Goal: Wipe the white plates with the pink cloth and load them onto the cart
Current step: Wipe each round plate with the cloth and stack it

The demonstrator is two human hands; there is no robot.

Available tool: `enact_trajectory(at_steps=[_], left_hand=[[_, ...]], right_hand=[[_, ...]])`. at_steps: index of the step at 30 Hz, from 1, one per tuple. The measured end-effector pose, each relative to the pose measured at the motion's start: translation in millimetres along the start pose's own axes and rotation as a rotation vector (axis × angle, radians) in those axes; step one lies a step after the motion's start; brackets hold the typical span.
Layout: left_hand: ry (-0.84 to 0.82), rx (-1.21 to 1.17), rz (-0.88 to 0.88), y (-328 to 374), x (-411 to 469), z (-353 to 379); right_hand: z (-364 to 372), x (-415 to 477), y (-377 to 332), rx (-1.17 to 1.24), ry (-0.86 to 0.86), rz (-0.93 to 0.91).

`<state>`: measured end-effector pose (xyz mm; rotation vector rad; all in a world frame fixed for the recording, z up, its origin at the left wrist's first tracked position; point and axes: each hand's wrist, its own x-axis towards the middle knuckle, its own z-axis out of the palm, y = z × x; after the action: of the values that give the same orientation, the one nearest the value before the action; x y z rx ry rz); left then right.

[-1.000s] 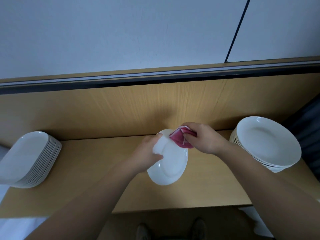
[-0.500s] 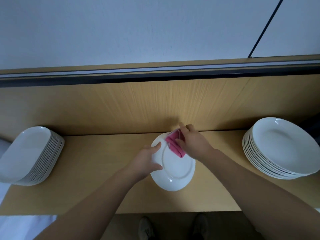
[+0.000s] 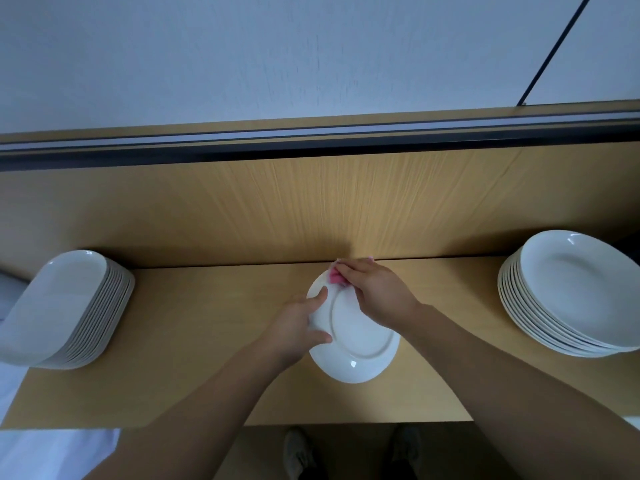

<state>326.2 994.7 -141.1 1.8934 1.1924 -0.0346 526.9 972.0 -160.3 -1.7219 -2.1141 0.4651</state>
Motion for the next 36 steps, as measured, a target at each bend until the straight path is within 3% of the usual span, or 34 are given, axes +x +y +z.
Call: enact_trajectory(at_steps=[3,8,13,18,21,26,31,36], left_hand=[[0.01,-0.039,0.009,-1,0,2],[0.033,-0.03,-0.022,-4,-3,5],[0.044,-0.08,-0.077,-6,-3,7],[0.053,-0.127,-0.112,-11,-6,10],[-0.018,-0.111,-0.112,-11,-7,9],[-0.068,-0.096,-0.095,-7,-8,8],[-0.017,-0.153,-0.129,-15,-4,23],[0.034,-0.165,-0.162,-14,-10,29]], right_hand=[[9,11,-5,-0.084,-0.115,-0.033],[5,10,6,0.046,-0.197,0.027],[4,0,19,0.151,-0.189,0.187],[15,-36,29,0.3,-0.06,0.334],[19,-40,32,0.32,-0.058,0.323],[17,-15,31,0.269,-0.202,0.264],[15,0,29,0.273,-0.25,0.279],[17,-40,27,0.321,-0.114,0.505]])
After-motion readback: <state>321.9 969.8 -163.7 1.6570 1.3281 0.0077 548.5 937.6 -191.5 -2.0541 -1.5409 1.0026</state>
